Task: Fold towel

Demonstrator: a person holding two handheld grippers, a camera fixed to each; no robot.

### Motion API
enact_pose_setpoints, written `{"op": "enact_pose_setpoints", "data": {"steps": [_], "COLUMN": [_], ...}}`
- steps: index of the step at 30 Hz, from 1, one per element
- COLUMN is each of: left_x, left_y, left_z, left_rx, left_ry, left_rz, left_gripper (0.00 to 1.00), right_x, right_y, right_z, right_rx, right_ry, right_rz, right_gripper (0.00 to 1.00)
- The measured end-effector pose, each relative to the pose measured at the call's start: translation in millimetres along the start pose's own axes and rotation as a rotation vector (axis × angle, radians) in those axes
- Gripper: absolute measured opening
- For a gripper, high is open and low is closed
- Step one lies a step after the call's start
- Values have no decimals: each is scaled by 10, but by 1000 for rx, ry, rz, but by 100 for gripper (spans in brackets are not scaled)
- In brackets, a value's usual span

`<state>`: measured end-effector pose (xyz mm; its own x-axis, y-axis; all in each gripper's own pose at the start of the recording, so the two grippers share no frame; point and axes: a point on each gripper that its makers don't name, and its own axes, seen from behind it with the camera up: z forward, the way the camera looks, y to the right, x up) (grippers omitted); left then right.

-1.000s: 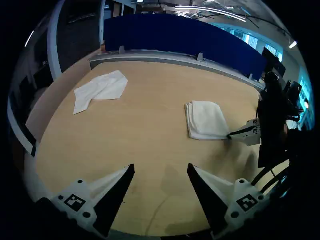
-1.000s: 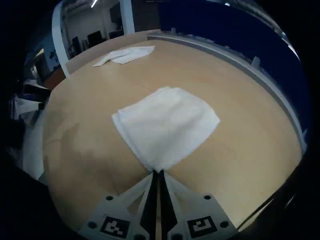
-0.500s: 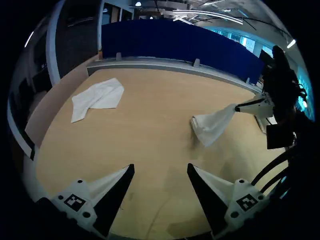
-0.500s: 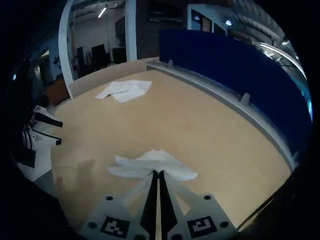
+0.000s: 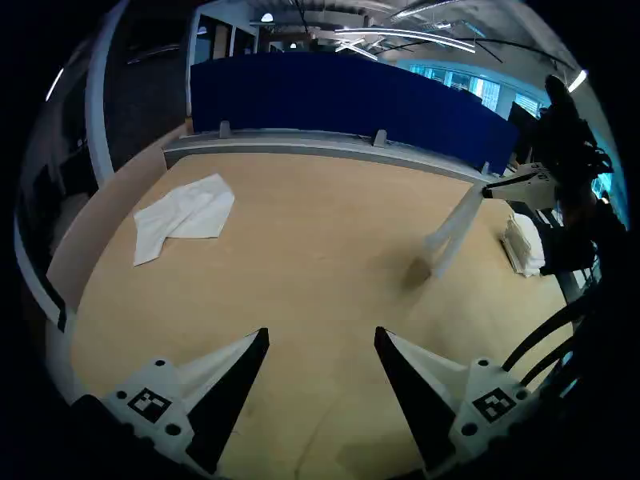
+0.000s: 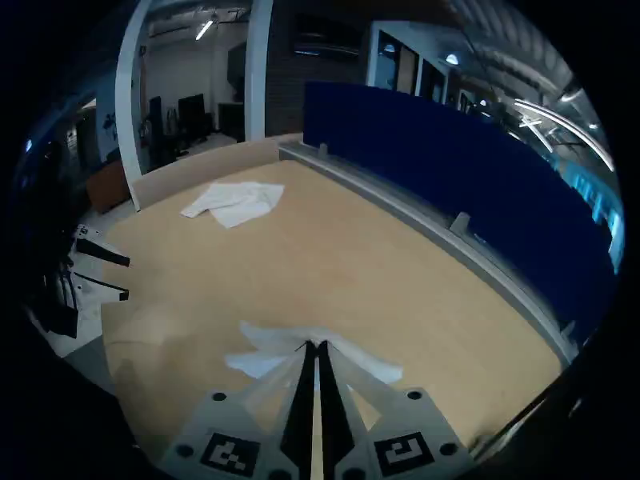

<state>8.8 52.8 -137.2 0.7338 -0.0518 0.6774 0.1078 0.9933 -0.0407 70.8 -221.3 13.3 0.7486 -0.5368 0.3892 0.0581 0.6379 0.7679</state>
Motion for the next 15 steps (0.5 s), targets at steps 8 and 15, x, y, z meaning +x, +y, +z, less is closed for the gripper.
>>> {"op": "enact_pose_setpoints", "data": {"steps": [8,15], "left_x": [44,67], "left_y": [115,206], "left_z": [38,83], "left_rx": [-13,-18], "left_ry": [-2,-5], "left_rz": [8,15], "left_gripper": [98,98], "right_x": [-13,-47], "right_y": [327,860], "right_z": [-228,-567], "right_rx": [-31,-79], "right_ry": [9,9], "right_rz": [20,30], "right_gripper": [3,3]}}
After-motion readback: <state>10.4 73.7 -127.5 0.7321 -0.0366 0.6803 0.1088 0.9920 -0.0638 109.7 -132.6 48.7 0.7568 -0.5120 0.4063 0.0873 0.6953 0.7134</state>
